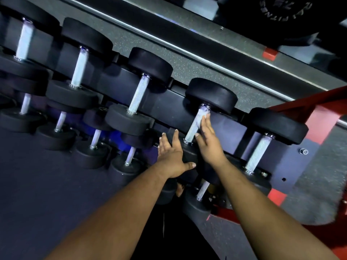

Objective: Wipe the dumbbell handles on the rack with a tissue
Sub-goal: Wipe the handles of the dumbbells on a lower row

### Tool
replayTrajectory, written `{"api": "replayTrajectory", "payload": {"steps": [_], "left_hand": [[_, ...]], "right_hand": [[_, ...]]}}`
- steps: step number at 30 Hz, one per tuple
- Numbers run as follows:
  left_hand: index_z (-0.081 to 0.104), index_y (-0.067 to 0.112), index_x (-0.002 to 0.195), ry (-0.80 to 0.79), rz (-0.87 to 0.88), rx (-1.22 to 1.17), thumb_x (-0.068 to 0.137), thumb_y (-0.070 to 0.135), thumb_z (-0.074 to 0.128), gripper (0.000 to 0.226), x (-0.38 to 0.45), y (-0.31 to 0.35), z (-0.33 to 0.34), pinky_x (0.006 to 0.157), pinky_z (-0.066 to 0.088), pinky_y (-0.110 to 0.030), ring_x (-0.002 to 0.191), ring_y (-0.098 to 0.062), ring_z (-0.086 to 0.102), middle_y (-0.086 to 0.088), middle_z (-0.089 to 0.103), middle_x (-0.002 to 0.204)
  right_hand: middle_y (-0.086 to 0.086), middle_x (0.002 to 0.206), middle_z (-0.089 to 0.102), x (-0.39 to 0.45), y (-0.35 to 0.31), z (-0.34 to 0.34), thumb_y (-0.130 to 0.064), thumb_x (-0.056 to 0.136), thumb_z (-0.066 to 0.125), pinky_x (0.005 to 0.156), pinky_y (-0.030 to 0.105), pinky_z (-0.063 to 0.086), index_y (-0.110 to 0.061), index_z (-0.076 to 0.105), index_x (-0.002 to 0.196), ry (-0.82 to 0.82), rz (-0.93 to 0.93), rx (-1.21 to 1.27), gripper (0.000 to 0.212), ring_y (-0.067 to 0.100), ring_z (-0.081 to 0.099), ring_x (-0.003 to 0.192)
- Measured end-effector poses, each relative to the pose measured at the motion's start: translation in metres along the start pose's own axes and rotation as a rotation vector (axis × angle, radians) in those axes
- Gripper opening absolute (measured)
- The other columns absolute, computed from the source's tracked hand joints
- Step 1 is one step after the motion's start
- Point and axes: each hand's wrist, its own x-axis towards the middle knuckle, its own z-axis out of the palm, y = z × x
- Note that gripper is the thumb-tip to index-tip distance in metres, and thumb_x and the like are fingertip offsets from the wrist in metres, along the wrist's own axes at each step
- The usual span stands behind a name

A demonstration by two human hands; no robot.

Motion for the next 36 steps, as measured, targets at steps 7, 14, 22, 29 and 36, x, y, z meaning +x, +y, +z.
{"api": "replayTrajectory", "payload": {"steps": [7,14,22,29,36], "left_hand": [[-0.025,0.026,0.156,0.01,-0.002,-0.013,0.078,0.053,0.081,0.134,0.0,0.0,-0.001,0.124,-0.004,-0.042,0.152,-0.035,-0.022,-0.023,-0.032,0.16],[-0.027,0.027,0.155,-0.011,0.004,-0.006,0.081,0.053,0.079,0.132,-0.001,0.001,-0.001,0.125,-0.005,-0.042,0.151,-0.035,-0.024,-0.022,-0.036,0.158],[-0.026,0.026,0.155,-0.008,0.01,0.011,0.08,0.054,0.078,0.132,0.0,-0.002,0.0,0.125,-0.004,-0.043,0.151,-0.036,-0.023,-0.023,-0.034,0.159],[-0.026,0.027,0.155,-0.01,0.015,0.005,0.081,0.054,0.078,0.131,0.0,-0.002,-0.001,0.126,-0.003,-0.045,0.151,-0.036,-0.023,-0.022,-0.034,0.159],[-0.026,0.027,0.155,-0.01,0.008,0.008,0.081,0.052,0.079,0.131,0.001,-0.002,0.0,0.126,-0.004,-0.045,0.151,-0.035,-0.025,-0.023,-0.034,0.159]], "right_hand": [[-0.008,0.16,0.028,-0.009,0.006,0.016,-0.033,0.092,0.059,0.121,0.044,0.029,-0.021,0.033,0.154,0.016,0.182,0.277,0.068,0.006,0.026,0.148],[-0.002,0.09,0.071,0.042,-0.026,-0.007,-0.016,0.095,0.06,0.079,0.027,0.049,-0.012,0.061,0.108,0.062,0.373,0.91,0.014,0.011,0.067,0.083],[0.014,0.092,0.069,0.054,-0.024,-0.008,-0.016,0.095,0.061,0.088,0.047,0.054,-0.004,0.065,0.103,-0.063,0.507,0.943,0.015,0.028,0.069,0.08],[0.001,0.089,0.073,0.031,-0.013,0.001,-0.014,0.094,0.066,0.067,0.019,0.049,-0.008,0.067,0.105,-0.29,0.474,0.579,0.012,0.006,0.066,0.072],[0.006,0.097,0.075,0.03,-0.007,0.004,-0.006,0.092,0.065,0.076,0.025,0.052,-0.002,0.065,0.118,-0.186,0.481,0.734,0.026,0.013,0.069,0.081]]}}
